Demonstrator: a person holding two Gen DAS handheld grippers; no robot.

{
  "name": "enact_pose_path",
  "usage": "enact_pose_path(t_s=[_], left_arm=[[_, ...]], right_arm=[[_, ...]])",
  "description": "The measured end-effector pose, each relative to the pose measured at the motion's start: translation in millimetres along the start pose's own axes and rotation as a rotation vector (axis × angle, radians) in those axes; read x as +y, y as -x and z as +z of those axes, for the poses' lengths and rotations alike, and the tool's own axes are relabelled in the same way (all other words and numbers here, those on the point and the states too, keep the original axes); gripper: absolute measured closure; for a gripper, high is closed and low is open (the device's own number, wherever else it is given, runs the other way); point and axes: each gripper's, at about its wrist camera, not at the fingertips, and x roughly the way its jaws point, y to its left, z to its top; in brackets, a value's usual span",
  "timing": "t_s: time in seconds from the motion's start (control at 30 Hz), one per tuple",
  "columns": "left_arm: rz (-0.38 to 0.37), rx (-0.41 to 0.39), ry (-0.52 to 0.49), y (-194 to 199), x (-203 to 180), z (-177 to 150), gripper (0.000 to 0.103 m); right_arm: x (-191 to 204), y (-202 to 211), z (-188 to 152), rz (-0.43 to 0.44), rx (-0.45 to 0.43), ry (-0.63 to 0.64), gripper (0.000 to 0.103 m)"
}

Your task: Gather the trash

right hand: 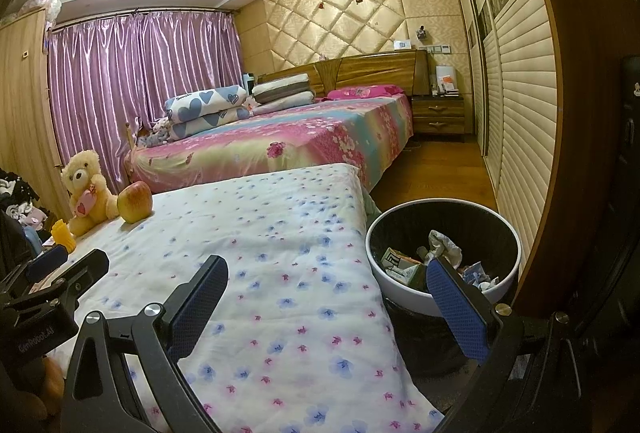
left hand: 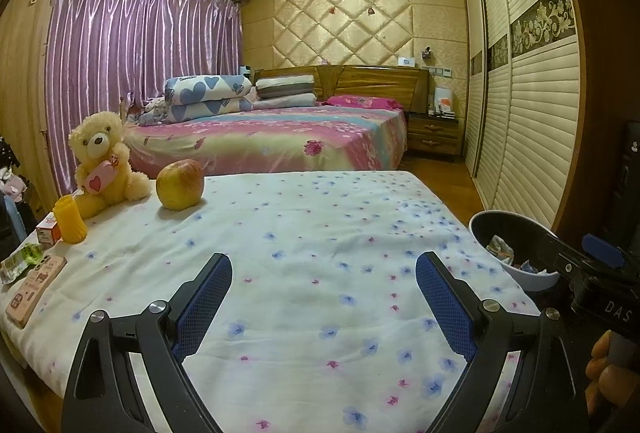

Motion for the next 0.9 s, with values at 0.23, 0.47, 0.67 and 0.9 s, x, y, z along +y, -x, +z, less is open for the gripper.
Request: enact_pose_path(t_s=[0.23,0.47,0.67,0.9], left_arm=[[0.0,0.0,0.0,-0.2,0.0,-0.2,0.009],[-0.001,0.001,-0.001,-0.3,0.2,-0.1,0.009],[-0.003,0.001,-0.001,-0.3,0.5,0.1,0.009],[-0.002,0.001,0.0,-0.3,0.5,0.2,0.009]], right_arm=[[-0.7,-1.1,-1.6,0.005,0.007,0.001,0.003],[-0.9,-2.0,-2.0,0.008,0.008,0.001,0.003],[-0.5,-2.1,-2.1,0.007,0.01,0.001,0.002],[-0.4,-2.0,-2.0,0.008,0.009,0.003,0.002]])
